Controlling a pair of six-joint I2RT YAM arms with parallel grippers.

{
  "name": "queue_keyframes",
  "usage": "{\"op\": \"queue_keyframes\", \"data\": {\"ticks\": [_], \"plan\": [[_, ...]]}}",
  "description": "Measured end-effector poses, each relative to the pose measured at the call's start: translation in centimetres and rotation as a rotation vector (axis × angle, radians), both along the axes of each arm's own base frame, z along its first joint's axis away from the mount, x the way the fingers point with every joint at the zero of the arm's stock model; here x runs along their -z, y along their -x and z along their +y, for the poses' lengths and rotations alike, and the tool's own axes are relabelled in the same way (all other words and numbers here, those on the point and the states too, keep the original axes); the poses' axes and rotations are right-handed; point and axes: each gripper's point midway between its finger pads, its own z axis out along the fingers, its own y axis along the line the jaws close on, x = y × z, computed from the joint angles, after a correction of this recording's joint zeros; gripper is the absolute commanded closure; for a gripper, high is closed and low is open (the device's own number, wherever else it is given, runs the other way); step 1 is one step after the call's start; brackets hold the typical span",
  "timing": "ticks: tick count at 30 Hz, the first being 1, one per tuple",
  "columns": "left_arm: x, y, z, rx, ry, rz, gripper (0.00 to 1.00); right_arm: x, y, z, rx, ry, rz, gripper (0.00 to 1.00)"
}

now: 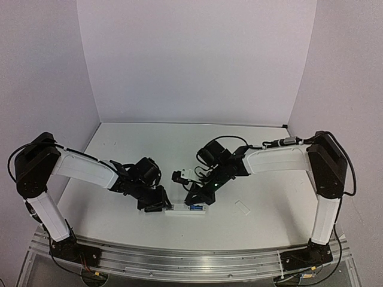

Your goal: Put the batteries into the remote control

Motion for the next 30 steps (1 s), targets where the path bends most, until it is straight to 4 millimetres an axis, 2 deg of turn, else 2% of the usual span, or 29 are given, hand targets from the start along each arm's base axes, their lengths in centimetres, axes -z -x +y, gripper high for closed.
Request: {"op": "queue_keyframes", "data": {"ticks": [20,30], "plan": [[0.0,-0.3,-0.4,0.002,0.012,-0.004,0.61,2.5,-0.6,0.6,-0.053,0.0,-0.045,1.0],[0.0,-0.3,-0.5,0.002,0.012,-0.004,0.61,2.9,-0.5,0.5,-0.058,0.001,-0.043,1.0]]}}
